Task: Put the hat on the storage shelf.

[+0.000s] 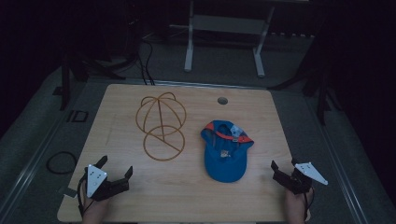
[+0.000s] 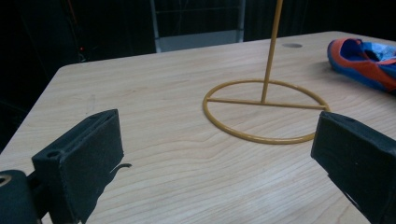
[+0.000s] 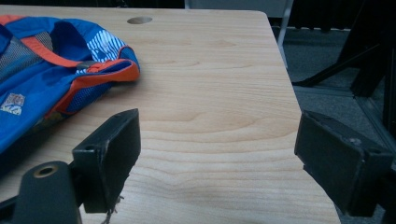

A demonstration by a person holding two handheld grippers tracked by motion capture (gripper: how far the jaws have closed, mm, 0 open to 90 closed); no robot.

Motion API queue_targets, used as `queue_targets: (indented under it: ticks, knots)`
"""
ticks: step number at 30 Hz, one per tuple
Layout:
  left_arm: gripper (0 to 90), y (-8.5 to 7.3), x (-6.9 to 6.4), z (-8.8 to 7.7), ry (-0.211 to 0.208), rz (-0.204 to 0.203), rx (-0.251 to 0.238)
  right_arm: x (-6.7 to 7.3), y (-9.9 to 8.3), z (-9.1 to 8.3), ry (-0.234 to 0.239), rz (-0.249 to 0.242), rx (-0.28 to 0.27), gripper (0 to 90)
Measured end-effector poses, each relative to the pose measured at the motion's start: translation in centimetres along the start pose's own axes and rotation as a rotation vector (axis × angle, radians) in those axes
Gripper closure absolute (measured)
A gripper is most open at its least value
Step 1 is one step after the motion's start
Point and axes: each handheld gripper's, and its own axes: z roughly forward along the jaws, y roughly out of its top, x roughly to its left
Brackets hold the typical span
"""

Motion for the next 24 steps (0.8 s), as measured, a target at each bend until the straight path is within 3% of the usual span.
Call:
queue_targets:
  ticks: [6, 11, 14, 16, 20, 22, 24]
  knots:
    - [2.7, 0.0, -0.1, 0.0, 0.011, -0.001, -0.01, -0.2, 0.0, 0.0, 0.015, 0.017, 0.0, 14.4]
    - [2.7, 0.1, -0.2, -0.1, 0.007, -0.005, -0.003, 0.0, 0.1, 0.2, 0.026, 0.004, 0.023, 14.2]
    - [2.7, 0.2, -0.3, -0.1, 0.012, -0.029, -0.012, 0.0, 0.3, 0.4, 0.05, 0.006, 0.044, 14.2]
    - [2.7, 0.2, -0.3, -0.1, -0.008, -0.045, -0.022, 0.0, 0.7, 0.5, 0.05, 0.001, 0.063, 14.2]
    - [2.7, 0.3, -0.3, 0.0, -0.026, -0.044, 0.005, -0.1, 1.4, 0.6, 0.057, 0.009, 0.096, 14.1]
    - [2.7, 0.4, -0.3, 0.1, -0.068, -0.079, 0.052, 0.0, 1.7, 0.7, 0.063, 0.013, 0.114, 13.7]
    - [2.8, 0.4, -0.4, 0.2, -0.069, -0.086, 0.067, 0.2, 2.1, 0.8, 0.063, 0.0, 0.126, 13.8]
